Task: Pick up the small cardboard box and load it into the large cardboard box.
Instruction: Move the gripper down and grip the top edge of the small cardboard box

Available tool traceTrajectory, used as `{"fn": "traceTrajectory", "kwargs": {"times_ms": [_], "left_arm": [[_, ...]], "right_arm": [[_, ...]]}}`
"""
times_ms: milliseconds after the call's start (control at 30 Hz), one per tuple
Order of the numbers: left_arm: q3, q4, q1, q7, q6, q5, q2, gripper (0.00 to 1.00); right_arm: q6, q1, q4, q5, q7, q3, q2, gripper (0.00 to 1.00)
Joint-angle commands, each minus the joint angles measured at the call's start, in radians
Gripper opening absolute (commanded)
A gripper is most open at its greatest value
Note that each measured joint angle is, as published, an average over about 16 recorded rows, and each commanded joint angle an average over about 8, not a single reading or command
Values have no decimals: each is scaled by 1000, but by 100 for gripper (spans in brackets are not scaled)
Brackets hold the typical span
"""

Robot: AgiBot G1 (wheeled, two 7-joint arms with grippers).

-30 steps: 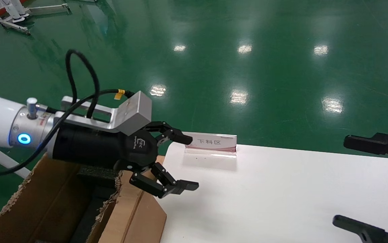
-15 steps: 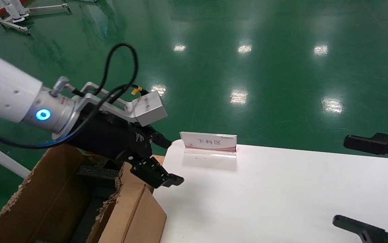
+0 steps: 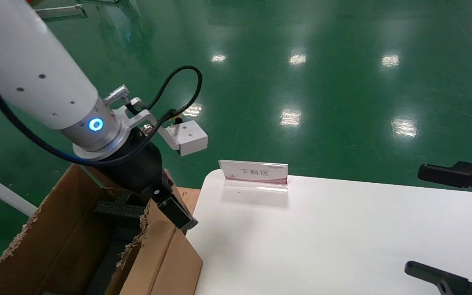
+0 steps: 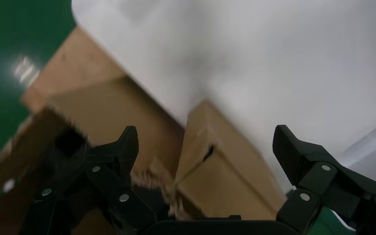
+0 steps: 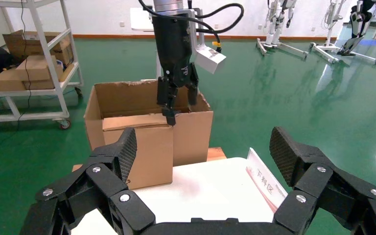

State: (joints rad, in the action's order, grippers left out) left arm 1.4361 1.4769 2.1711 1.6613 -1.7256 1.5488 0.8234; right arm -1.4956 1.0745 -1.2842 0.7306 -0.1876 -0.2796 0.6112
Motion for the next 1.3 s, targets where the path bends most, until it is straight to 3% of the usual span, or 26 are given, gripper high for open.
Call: {"fn": "traceTrajectory", "kwargs": {"times_ms": [33,267,500,1300], "left_arm": [[67,1,41,53,-4,-13,23,100],[221,0,117,184,-10,-63,63,100],[294,-13,133,257,-8,-106,71,100],[332,-54,63,311,39,-207,32,100]], "right_arm": [[0,0,0,0,0,0,0,100],[0,0,0,0,0,0,0,100],[0,0,0,0,0,0,0,100],[0,0,0,0,0,0,0,100]]}}
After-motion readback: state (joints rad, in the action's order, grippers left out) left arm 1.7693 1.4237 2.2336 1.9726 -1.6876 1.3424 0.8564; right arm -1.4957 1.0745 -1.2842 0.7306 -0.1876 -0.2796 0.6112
